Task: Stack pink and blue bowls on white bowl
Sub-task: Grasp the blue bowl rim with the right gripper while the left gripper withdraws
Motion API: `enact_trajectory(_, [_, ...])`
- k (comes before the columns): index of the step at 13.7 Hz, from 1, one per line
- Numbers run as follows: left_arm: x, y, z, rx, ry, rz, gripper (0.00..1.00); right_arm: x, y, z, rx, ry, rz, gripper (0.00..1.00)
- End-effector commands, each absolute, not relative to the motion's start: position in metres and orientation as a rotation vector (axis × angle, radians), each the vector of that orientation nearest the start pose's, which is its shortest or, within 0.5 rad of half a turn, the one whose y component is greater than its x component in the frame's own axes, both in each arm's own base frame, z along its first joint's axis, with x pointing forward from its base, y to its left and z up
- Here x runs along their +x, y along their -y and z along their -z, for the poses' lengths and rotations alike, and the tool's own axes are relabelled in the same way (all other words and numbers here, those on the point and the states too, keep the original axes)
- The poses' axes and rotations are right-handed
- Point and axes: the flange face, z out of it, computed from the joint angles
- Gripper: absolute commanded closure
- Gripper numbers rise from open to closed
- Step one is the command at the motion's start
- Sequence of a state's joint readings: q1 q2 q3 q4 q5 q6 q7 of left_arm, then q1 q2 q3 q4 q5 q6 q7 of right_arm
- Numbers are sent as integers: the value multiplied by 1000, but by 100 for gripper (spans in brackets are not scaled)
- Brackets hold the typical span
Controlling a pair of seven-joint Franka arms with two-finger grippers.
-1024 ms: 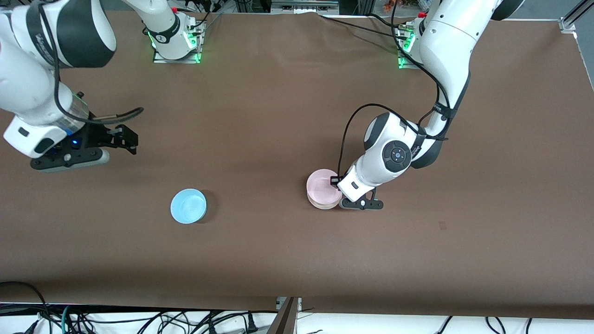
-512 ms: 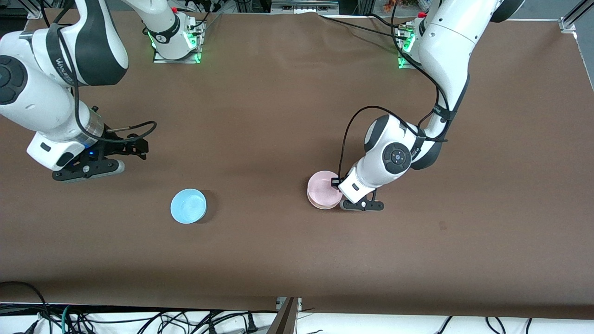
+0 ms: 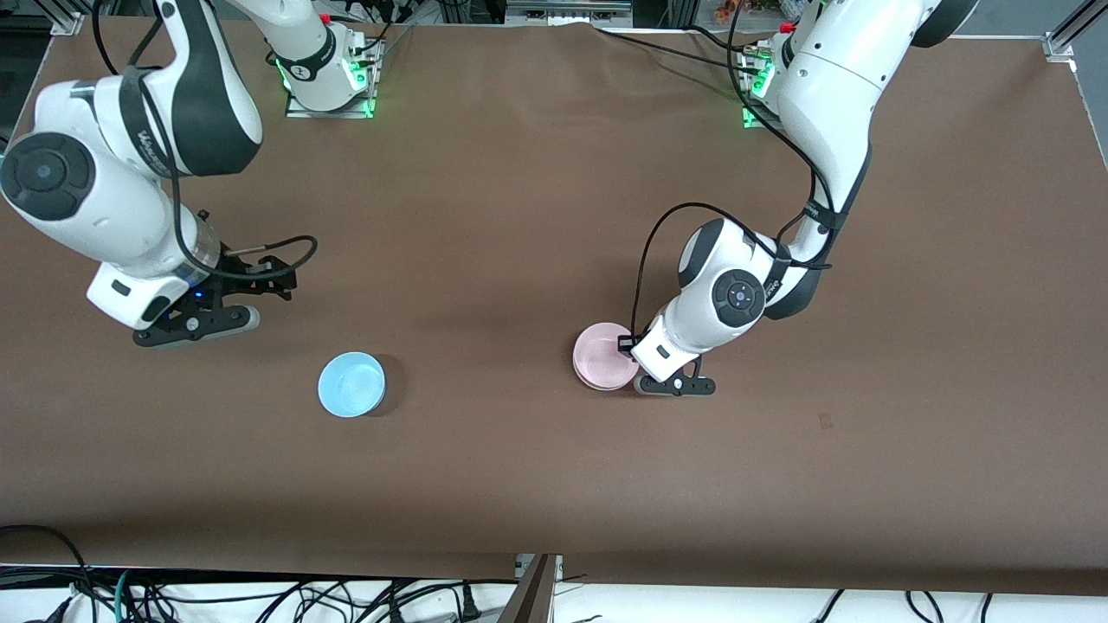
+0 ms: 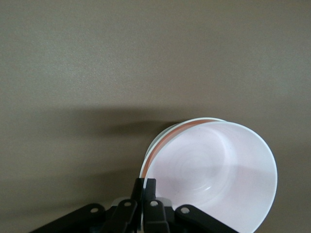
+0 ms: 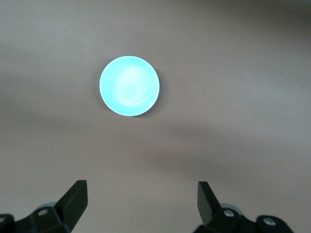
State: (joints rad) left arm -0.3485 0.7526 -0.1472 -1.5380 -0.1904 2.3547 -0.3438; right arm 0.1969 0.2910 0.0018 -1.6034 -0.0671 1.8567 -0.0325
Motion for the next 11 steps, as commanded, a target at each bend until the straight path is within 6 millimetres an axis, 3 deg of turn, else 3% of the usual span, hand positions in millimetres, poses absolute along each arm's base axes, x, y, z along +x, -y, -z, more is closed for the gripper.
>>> enact_trajectory(1, [641,330,-220,-3377,22,-30,100,648,-120,-422,-3172,379,-35,0])
enact_trajectory(3, [640,331,-219,-3377,20,-31,100,659,-113,-400,-3169,366,-14,0])
enact_trajectory(4, [641,330,-219,-3377,28,-31,86,666,-100,-384,-3166,371,-11,0])
enact_trajectory(5, [641,330,-221,-3378,57,-30,63,670,-98,-370,-3163,368,-7,0])
enact_trajectory(7, [641,331,-225,-3380,118,-35,53,675,-98,-345,-3152,332,-17,0])
enact_trajectory(9, [642,331,-228,-3380,125,-33,25,678,-96,-318,-3142,314,-47,1])
enact_trajectory(10, [643,330,-233,-3382,126,-26,1,684,-96,-306,-3142,311,-33,1])
enact_trajectory(11, [646,329,-243,-3388,130,-8,0,688,-97,-293,-3141,316,-30,1])
